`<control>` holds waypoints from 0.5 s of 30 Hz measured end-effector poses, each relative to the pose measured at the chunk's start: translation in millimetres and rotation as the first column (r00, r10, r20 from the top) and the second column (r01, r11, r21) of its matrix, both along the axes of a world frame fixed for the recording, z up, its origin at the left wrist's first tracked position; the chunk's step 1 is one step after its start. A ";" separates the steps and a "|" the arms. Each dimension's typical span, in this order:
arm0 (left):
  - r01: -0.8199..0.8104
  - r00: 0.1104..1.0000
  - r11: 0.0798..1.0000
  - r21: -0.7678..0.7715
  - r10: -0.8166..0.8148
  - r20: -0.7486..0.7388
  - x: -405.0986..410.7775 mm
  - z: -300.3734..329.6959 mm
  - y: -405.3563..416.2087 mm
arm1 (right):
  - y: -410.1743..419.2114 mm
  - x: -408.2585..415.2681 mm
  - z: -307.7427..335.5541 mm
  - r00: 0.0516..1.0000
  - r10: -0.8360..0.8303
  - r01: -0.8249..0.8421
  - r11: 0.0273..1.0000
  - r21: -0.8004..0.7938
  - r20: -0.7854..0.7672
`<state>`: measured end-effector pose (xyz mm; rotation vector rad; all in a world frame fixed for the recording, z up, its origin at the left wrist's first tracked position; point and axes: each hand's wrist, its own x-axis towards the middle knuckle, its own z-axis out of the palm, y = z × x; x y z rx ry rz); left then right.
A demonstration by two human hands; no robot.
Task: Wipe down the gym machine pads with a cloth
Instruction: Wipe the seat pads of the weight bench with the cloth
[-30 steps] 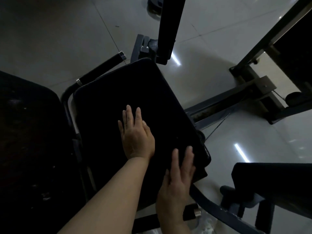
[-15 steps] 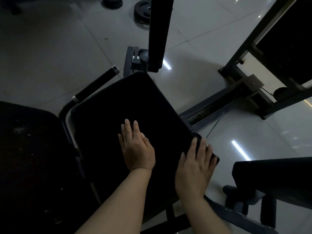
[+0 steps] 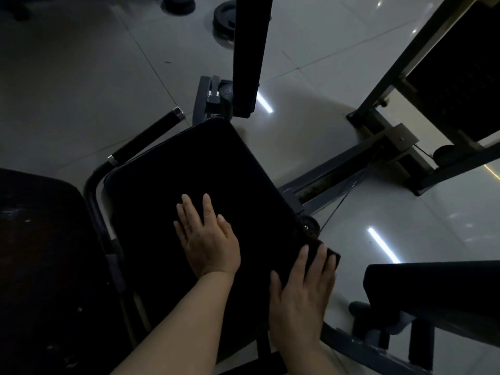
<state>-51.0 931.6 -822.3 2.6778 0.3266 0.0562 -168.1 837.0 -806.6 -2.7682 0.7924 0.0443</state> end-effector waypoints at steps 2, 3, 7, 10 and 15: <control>-0.006 0.998 0.999 0.036 0.009 -0.057 3.0 1.2 -2.4 | -6.3 36.8 9.4 0.999 -0.005 0.005 1.000 0.004 -0.043; -0.016 0.997 0.999 0.042 0.020 -0.077 4.5 2.1 -3.4 | -8.2 57.9 13.8 0.996 0.016 -0.014 1.000 0.023 -0.082; -0.025 0.992 0.999 0.045 0.031 -0.121 9.7 8.4 -3.8 | -8.6 123.3 27.5 0.969 0.211 -0.205 0.977 0.062 -0.129; -0.016 0.990 0.999 0.048 0.023 -0.139 8.8 11.9 -3.5 | -25.2 111.1 28.6 0.917 0.366 -0.362 0.930 0.055 -0.157; -0.075 0.984 0.997 -0.014 0.071 -0.164 24.3 14.7 3.1 | -64.4 15.9 28.9 0.886 0.422 -0.427 0.904 0.017 -0.192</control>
